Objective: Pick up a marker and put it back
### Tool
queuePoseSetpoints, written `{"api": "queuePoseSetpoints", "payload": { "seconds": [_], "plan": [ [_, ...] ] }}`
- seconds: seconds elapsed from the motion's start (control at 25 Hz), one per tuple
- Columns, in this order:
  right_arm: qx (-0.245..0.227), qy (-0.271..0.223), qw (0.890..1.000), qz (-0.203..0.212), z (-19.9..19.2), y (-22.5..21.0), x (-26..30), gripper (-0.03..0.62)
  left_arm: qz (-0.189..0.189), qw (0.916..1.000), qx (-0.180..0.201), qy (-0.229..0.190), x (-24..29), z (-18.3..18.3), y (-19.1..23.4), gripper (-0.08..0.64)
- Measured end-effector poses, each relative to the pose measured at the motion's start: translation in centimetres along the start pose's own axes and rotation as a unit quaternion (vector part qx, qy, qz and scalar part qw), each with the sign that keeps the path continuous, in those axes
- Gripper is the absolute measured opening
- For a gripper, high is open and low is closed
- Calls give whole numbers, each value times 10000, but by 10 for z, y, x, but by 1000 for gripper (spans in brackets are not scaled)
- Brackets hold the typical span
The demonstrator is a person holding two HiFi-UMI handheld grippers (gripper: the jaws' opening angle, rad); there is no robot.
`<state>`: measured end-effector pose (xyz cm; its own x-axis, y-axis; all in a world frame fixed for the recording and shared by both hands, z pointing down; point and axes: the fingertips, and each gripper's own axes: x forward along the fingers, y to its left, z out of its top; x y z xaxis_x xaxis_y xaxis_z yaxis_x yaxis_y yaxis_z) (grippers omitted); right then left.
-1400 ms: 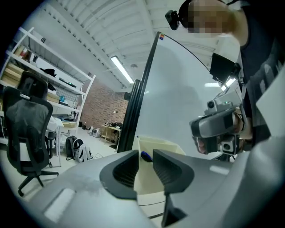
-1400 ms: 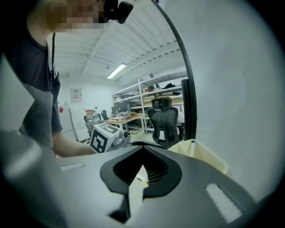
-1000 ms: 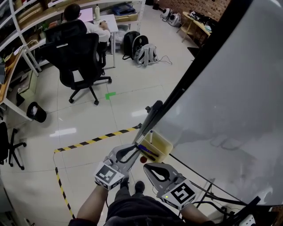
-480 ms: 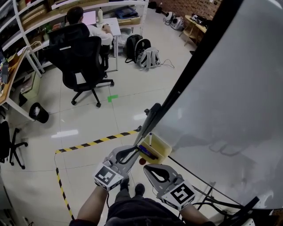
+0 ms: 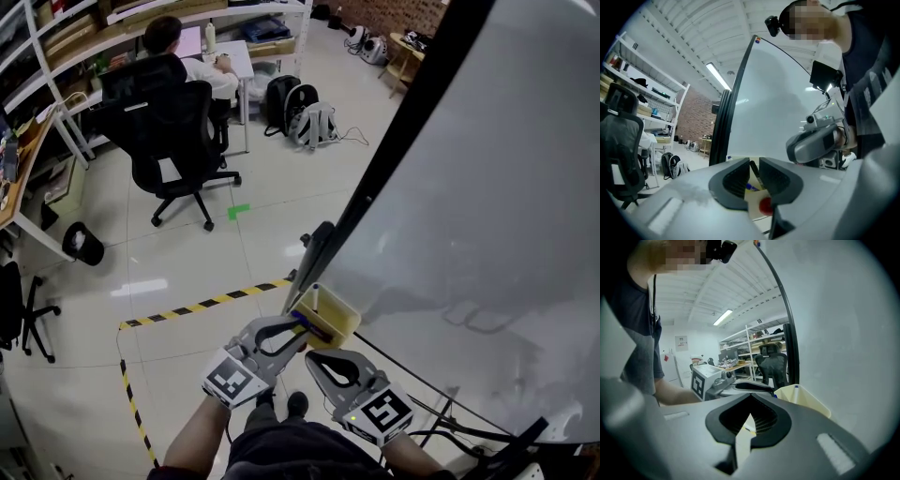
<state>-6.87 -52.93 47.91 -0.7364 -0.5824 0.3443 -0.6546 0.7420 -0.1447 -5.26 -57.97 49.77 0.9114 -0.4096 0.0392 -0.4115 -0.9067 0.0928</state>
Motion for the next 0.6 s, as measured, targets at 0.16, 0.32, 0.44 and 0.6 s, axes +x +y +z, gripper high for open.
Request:
{"api": "queuePoseSetpoints", "payload": {
  "seconds": [0.16,0.32,0.44,0.6],
  "plan": [
    [58,-4,10000,-79,-2,-4,-5,0,-163,9997,155,91,10,1,-8,81],
    [108,-36,9998,-141,-3,-9,-9,0,-157,9998,75,52,13,2,-7,64],
    [124,-49,9998,-155,-4,-11,-11,0,-182,9998,-52,4,15,3,-8,58],
    [115,-63,9998,-131,-4,-10,-13,0,-241,9993,-263,-120,15,7,-13,41]
  ]
}}
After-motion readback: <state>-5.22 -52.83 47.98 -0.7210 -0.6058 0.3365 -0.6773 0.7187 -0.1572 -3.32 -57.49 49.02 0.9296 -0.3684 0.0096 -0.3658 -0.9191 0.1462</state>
